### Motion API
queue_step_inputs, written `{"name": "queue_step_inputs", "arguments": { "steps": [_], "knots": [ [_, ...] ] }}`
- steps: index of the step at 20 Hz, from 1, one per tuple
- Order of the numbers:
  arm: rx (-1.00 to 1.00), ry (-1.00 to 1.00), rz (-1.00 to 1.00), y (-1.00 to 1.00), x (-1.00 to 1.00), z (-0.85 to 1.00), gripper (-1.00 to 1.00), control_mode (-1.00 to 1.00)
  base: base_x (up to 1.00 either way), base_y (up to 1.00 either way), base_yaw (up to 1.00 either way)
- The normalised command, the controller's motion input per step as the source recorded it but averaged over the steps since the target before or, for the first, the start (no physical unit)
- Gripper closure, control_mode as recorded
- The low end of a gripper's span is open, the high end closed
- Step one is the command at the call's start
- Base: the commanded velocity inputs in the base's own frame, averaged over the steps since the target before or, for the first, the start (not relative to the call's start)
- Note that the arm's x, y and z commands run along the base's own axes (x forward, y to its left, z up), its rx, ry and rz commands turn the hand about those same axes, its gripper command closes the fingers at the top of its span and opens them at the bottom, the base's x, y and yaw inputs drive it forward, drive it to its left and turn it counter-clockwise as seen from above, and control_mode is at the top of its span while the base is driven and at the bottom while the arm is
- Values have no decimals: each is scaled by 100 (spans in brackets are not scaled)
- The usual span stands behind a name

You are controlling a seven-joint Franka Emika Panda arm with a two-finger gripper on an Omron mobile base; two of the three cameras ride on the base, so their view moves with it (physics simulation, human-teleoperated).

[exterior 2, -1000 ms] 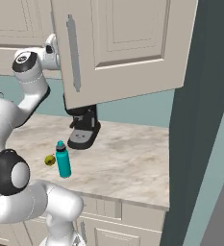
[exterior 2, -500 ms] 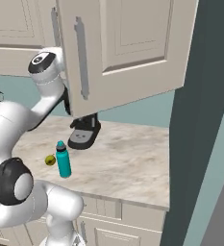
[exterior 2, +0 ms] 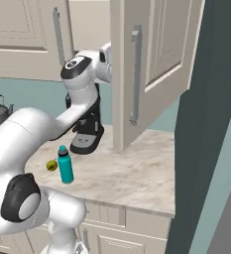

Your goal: Pick the pan from the cabinet and place it on the stove. Then turn on the stove burner for the pan.

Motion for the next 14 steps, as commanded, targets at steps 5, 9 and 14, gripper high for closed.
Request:
{"name": "queue_step_inputs", "arguments": {
  "steps": [5, 9, 14],
  "knots": [
    [8, 12, -11, -90, -1, -8, -100, -100, 0, 0, 0],
    [2, 8, -2, -40, 0, -18, -100, -100, 0, 0, 0],
    [1, -6, 5, 8, -34, -19, -100, -100, 0, 0, 0]
  ]
}}
